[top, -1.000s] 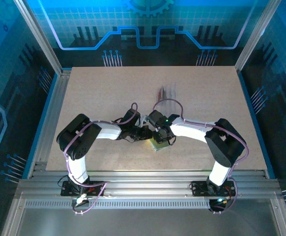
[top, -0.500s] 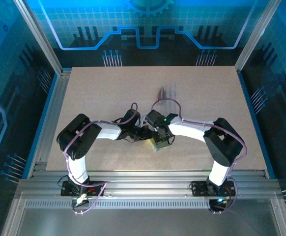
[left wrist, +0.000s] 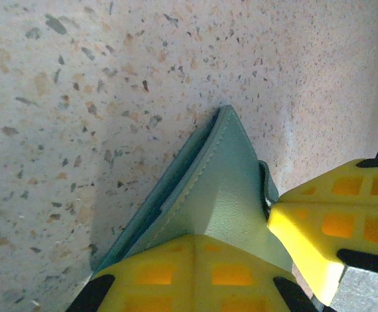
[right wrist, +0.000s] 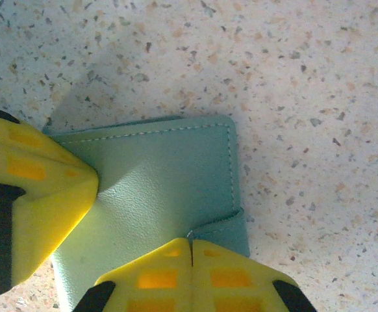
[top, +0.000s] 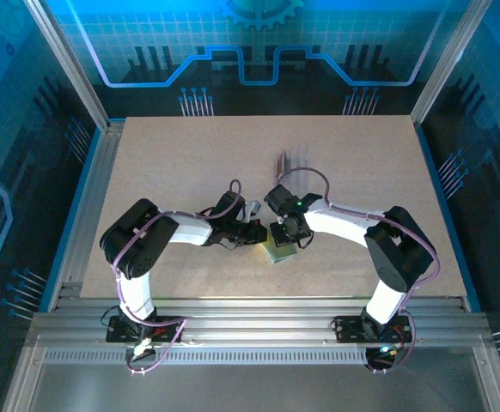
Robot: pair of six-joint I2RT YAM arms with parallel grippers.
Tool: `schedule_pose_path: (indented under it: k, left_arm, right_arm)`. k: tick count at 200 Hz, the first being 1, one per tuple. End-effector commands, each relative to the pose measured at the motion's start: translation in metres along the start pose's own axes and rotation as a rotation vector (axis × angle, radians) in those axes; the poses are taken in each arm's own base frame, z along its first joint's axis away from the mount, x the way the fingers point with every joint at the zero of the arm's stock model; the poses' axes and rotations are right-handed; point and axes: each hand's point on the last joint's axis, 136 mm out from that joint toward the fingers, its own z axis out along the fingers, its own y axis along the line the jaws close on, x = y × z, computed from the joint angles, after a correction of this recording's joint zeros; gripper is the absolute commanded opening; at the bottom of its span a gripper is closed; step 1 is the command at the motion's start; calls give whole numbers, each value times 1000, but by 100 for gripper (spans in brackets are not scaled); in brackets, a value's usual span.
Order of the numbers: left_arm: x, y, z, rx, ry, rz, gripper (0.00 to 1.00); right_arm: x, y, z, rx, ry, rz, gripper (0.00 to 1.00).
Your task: Put the credit cards into the card holder
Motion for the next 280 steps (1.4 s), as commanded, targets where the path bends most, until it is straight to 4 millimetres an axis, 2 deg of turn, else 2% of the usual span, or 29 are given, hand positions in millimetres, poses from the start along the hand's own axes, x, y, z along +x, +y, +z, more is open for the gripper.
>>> schedule_pose_path:
  k: [1, 38, 84, 113, 139, 161, 183, 200, 219, 232, 252, 264, 280]
  left_arm:
    - [76, 131, -3, -465, 139, -183, 0]
    - [77, 134, -2, -471, 139, -184, 0]
    - [82, 144, -1, -505, 148, -194, 0]
    - [84, 146, 3, -521, 159, -186, 0]
    - [81, 137, 6, -485, 166, -172, 0]
    - [67, 110, 8, -386, 148, -141, 0]
    - [52, 74, 6, -266, 119, -106, 0]
    - [42, 52, 3, -202, 108, -90, 0]
    - [37, 43, 2, -183, 105, -85, 0]
    - [35, 43, 2, -187, 104, -88, 0]
    - [38, 47, 3, -195, 111, -92, 0]
    - [40, 48, 4, -195, 114, -93, 0]
    - [41, 49, 3, -200, 117, -92, 0]
  right_arm:
    - [27, -65, -6, 255, 84, 66, 0]
    - [34, -79, -4, 315, 88, 100, 0]
    - [39, -91, -12, 310, 68, 185, 0]
    - [40, -86, -16, 220, 48, 233, 0]
    - [34, -86, -17, 157, 52, 255, 0]
    - [25, -84, -19, 56, 21, 317, 0]
    - [2, -65, -49, 96, -82, 204, 0]
    - [-11, -29, -67, 88, -117, 48, 12]
    - [-17, 20, -70, -96, -117, -28, 22]
    - [-20, 39, -67, -182, -110, -34, 24]
    - [-22, 46, -52, -200, -70, -33, 23]
    - [-20, 47, -39, -202, -36, -32, 23]
    - [-14, 38, -21, -173, 18, -8, 23]
